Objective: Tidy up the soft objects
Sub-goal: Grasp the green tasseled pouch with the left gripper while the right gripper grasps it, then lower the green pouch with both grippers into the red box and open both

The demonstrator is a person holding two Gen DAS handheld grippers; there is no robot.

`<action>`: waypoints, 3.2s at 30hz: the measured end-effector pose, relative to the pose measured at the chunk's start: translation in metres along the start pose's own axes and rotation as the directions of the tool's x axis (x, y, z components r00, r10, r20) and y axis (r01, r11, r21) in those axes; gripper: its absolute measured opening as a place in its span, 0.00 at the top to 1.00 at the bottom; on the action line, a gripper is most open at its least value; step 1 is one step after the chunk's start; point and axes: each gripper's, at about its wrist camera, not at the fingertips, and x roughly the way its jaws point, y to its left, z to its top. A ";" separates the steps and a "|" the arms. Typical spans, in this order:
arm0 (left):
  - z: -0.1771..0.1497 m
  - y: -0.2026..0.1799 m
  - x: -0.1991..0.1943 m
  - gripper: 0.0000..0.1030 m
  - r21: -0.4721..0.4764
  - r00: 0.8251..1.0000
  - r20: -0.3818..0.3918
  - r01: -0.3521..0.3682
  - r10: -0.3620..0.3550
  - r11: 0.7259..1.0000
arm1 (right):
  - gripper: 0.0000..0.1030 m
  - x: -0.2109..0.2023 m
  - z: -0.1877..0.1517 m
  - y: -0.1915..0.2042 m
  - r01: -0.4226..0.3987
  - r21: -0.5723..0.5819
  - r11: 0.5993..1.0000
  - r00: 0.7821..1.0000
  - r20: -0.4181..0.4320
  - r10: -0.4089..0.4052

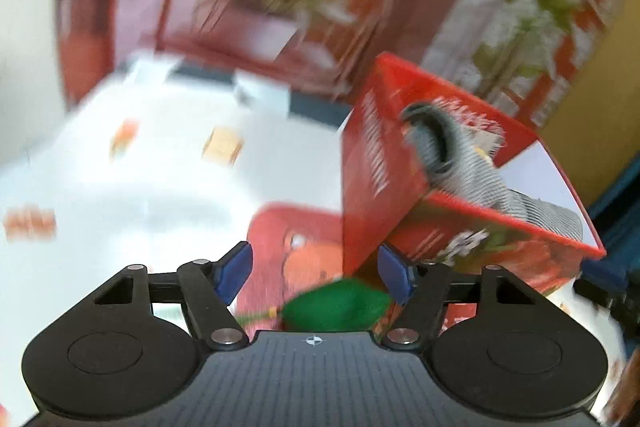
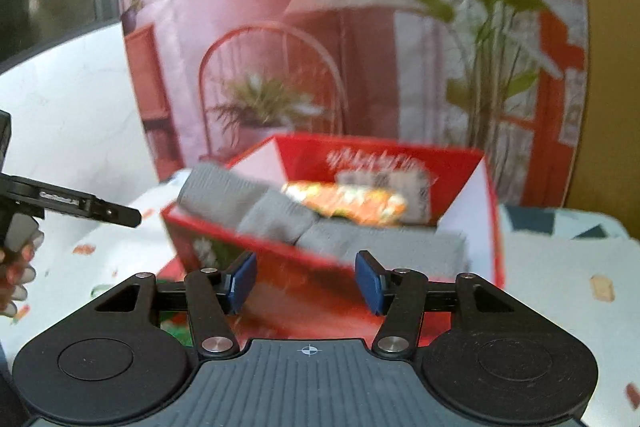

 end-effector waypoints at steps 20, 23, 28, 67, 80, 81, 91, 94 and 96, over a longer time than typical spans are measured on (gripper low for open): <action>-0.053 -0.035 0.041 0.57 -0.094 0.965 -0.141 0.210 -0.222 0.973 | 0.50 0.035 -0.060 0.013 -0.060 0.041 0.997 0.977 -0.202 0.068; -0.066 -0.057 0.047 0.57 -0.073 0.951 -0.173 0.246 -0.256 0.966 | 0.50 0.039 -0.064 0.018 -0.084 0.030 0.996 0.972 -0.219 0.088; -0.085 -0.084 0.059 0.58 -0.043 0.932 -0.212 0.291 -0.294 0.956 | 0.49 0.043 -0.071 0.026 -0.124 0.013 0.992 0.961 -0.246 0.123; 0.071 -0.229 0.010 0.57 0.315 0.887 0.178 0.360 -0.427 0.878 | 0.59 0.016 0.115 -0.037 0.027 -0.219 0.975 0.975 0.222 0.023; 0.063 -0.243 0.107 0.57 0.279 0.930 0.052 0.336 -0.364 0.900 | 0.58 0.078 0.101 -0.091 0.089 -0.155 0.984 0.995 0.067 -0.080; 0.063 -0.245 0.111 0.55 0.290 0.936 0.055 0.319 -0.349 0.902 | 0.58 0.082 0.099 -0.093 0.095 -0.148 0.984 0.994 0.061 -0.087; 0.073 -0.232 0.100 0.18 0.339 0.968 0.113 0.176 -0.226 0.924 | 0.58 0.087 0.090 -0.113 0.187 -0.034 0.982 0.982 0.033 -0.186; 0.073 -0.226 0.081 0.07 0.349 0.968 0.153 0.137 -0.201 0.927 | 0.46 0.078 0.090 -0.114 0.181 0.009 0.983 0.983 0.034 -0.182; 0.071 -0.222 0.065 0.03 0.358 0.968 0.178 0.106 -0.179 0.928 | 0.38 0.070 0.091 -0.113 0.169 0.041 0.985 0.985 0.040 -0.171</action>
